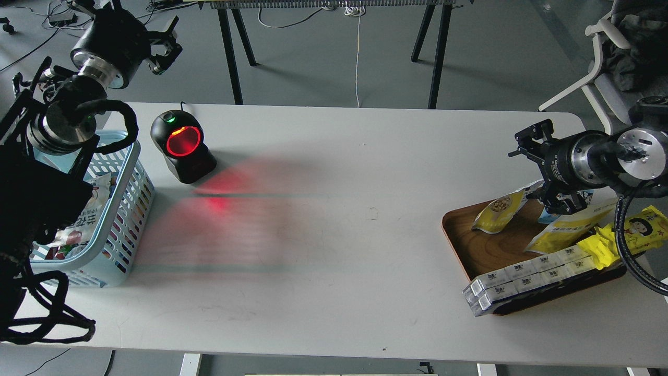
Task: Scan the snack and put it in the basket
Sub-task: 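Lower the right gripper onto the yellow snack packet in the tray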
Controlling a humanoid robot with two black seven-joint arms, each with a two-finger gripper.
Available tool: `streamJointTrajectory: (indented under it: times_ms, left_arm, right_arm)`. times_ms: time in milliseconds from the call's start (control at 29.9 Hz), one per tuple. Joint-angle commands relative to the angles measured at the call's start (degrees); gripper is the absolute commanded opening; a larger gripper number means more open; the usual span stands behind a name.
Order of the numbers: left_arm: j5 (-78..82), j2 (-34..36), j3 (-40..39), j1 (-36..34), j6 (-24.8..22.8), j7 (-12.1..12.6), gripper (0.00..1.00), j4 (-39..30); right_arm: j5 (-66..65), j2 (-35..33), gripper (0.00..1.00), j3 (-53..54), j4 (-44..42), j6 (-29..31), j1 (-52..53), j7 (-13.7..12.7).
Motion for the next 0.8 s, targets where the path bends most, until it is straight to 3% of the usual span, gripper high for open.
streamJointTrajectory:
  times_ms: [0, 67, 234, 268, 334, 368, 769]
  left_arm:
    - [-0.04, 0.25, 0.08, -0.07, 0.01, 0.03, 1.00, 0.00]
    - [0.05, 0.34, 0.08, -0.07, 0.01, 0.03, 1.00, 0.00]
    - [0.05, 0.34, 0.08, 0.02, 0.01, 0.03, 1.00, 0.00]
    - [0.05, 0.34, 0.08, 0.02, 0.01, 0.03, 1.00, 0.00]
    - [0.05, 0.25, 0.08, 0.11, 0.01, 0.03, 1.00, 0.00]
    - [0.05, 0.25, 0.08, 0.11, 0.01, 0.03, 1.00, 0.00]
    - [0.05, 0.16, 0.26, 0.02, 0.19, 0.03, 1.00, 0.08]
  right_arm:
    - [-0.41, 0.11, 0.61, 1.29, 0.20, -0.25, -1.87, -0.01]
    - [-0.59, 0.11, 0.50, 1.38, 0.56, -0.25, -2.14, -0.10]
    - [-0.85, -0.50, 0.35, 1.47, 1.08, -0.08, -2.75, 0.43]
    - [-0.85, -0.59, 0.29, 1.47, 1.17, -0.08, -2.75, 0.78]
    - [-0.85, -0.68, 0.06, 1.47, 1.17, -0.08, -3.28, 1.31]
    - [-0.85, -0.68, 0.01, 1.47, 1.17, 0.01, -3.46, 1.40]
    - [-2.52, -3.75, 0.00, 3.40, 2.49, -0.08, -3.46, 1.49]
